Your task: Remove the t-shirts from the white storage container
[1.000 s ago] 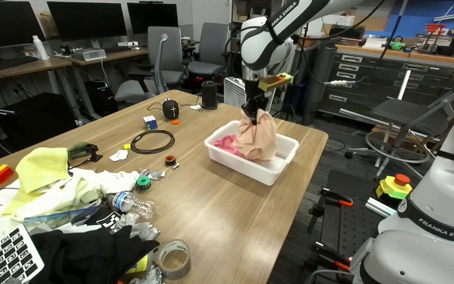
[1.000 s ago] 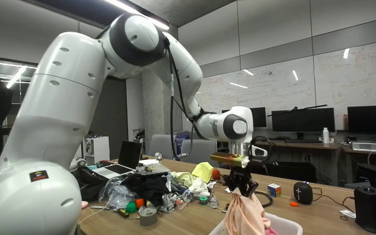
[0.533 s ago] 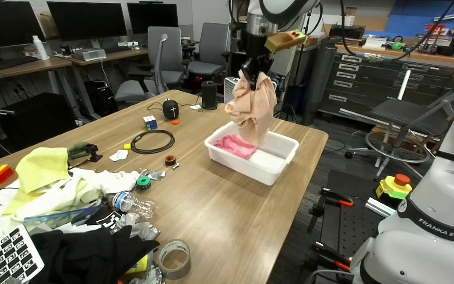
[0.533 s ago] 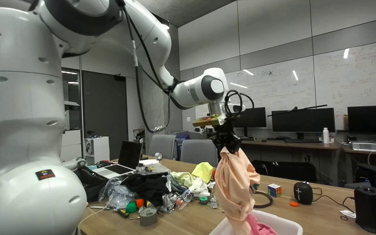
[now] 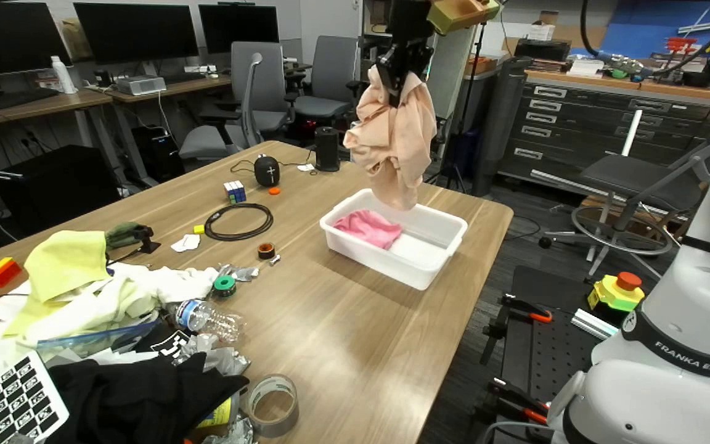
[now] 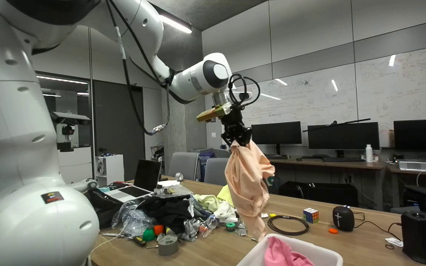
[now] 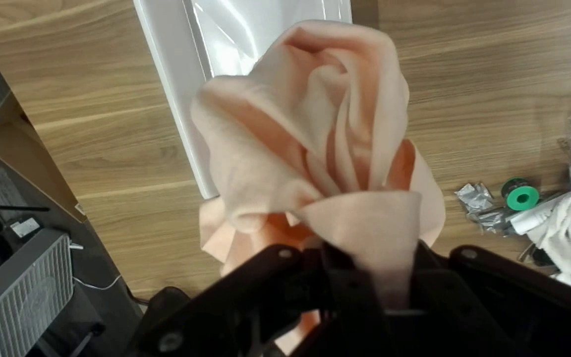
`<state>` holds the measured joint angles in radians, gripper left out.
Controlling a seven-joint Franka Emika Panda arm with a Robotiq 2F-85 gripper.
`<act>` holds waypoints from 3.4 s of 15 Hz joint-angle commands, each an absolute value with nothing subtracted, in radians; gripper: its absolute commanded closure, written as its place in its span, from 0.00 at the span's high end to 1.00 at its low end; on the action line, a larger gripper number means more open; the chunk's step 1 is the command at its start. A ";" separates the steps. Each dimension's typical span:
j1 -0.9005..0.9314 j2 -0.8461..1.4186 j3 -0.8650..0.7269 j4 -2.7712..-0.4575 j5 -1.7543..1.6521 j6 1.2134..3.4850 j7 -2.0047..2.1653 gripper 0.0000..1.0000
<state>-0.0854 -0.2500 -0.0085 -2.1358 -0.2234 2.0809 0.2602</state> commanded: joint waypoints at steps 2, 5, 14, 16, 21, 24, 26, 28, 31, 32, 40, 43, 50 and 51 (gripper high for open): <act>-0.023 -0.223 0.092 -2.068 -0.291 2.018 0.257 0.03; 0.026 -0.179 0.146 -2.018 -0.314 2.003 0.240 0.03; 0.120 -0.115 0.192 -1.963 -0.327 2.035 0.150 0.14; 0.126 -0.113 0.191 -1.966 -0.334 2.032 0.119 0.39; 0.124 -0.105 0.181 -1.967 -0.325 2.021 0.081 0.73; 0.118 -0.102 0.169 -1.972 -0.320 2.022 0.066 0.95; 0.107 -0.098 0.152 -1.973 -0.318 2.023 0.049 1.00; 0.089 -0.092 0.127 -1.968 -0.327 2.025 0.049 1.00; 0.049 -0.086 0.077 -1.961 -0.324 2.032 0.047 1.00; 0.034 -0.085 0.059 -1.958 -0.321 2.032 0.044 1.00; -0.080 -0.026 -0.073 -1.904 -0.299 2.057 0.001 1.00; -0.102 0.018 -0.100 -1.891 -0.297 2.082 -0.028 1.00; -0.140 0.160 -0.133 -1.880 -0.278 2.172 -0.095 1.00; -0.147 0.184 -0.137 -1.874 -0.269 2.183 -0.105 1.00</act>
<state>-0.1298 0.1141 -0.1254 -1.9201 -0.3018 2.1496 -0.0552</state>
